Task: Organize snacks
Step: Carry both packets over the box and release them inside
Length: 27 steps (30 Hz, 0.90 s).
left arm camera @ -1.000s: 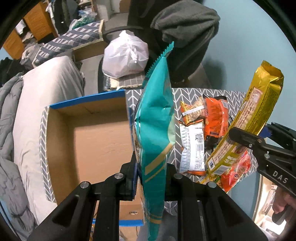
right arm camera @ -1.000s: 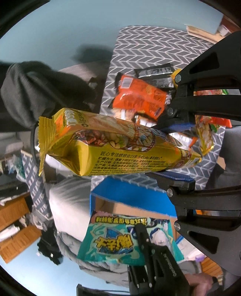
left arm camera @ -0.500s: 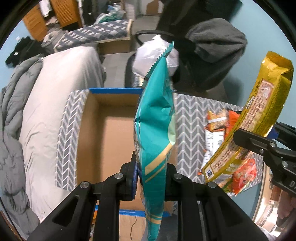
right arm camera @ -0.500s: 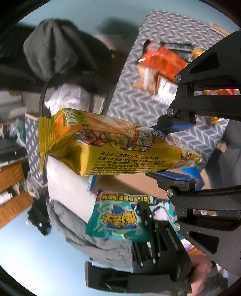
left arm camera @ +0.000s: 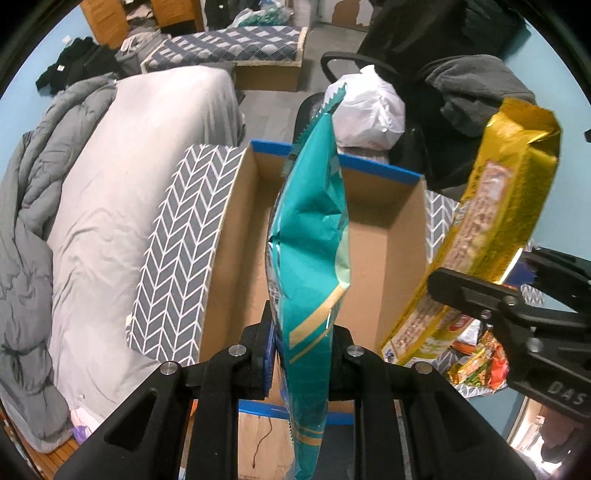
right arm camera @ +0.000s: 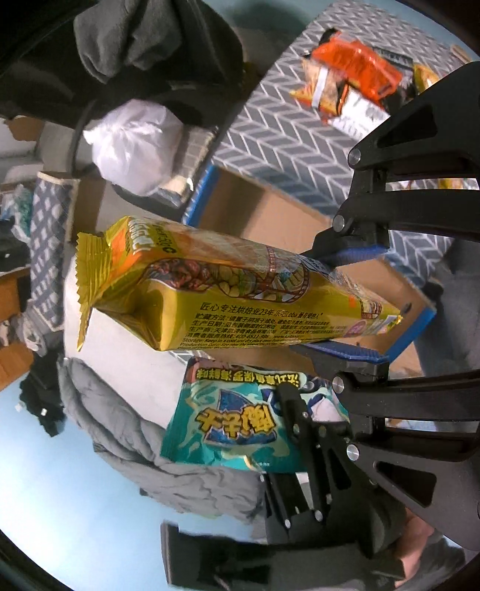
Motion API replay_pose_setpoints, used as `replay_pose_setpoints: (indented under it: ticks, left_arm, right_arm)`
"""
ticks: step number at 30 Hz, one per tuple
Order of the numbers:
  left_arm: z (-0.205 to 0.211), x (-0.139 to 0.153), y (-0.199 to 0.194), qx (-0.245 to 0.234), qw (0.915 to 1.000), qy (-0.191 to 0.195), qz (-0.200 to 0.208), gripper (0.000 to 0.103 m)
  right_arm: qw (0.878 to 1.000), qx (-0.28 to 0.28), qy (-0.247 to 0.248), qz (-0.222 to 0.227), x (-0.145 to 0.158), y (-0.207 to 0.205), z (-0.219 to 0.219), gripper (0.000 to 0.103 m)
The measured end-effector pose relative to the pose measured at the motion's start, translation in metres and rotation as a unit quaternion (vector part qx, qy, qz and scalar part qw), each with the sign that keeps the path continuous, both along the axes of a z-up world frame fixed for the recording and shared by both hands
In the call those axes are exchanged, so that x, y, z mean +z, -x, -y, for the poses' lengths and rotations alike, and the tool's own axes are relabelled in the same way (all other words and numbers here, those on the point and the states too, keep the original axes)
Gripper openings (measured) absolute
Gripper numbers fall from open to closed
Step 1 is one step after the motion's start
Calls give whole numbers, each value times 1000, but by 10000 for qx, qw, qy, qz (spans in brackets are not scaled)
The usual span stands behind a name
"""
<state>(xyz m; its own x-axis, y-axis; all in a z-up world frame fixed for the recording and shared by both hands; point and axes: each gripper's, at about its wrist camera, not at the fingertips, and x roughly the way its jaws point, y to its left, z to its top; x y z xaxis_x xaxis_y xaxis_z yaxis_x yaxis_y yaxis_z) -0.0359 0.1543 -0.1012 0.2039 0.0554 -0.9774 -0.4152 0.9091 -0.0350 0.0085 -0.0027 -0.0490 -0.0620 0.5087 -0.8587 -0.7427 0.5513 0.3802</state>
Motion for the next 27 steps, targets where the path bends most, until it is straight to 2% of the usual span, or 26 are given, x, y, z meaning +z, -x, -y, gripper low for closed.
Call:
replay_pose_setpoints:
  ticks: [12,18,21,23,24,25,27]
  left_arm:
    - [-18,-47,4,14,9991,87,-407,19]
    - [-20,-63,3,86,9977,107,-667,21]
    - [-22,-63,3,149,9979,17,-626,32]
    - [-22,-59,4,183,9984,-17,-537,46]
    - [-22,-56,5,202,9987,-35,-471,50]
    - [-22,-53,5,217,9988,-60,-431,57]
    - [-21,-49,4,233,9990,-101,-360,60]
  right_arm:
    - [9974,-74,624,-356,-63,2,-43,36]
    - [9958,-254,813,-350,-75,-2,-49,40]
    - [9958,-319,813,-271,-73,-3,-49,41]
    - [9959,-339,805,-215,-72,-4,-48,51]
    - [9956,-378,844,-143,-70,-4,-48,63]
    - [9952,-425,882,-38,-70,-6,-47,68]
    - [9950,-442,896,69,-65,-5,-46,68]
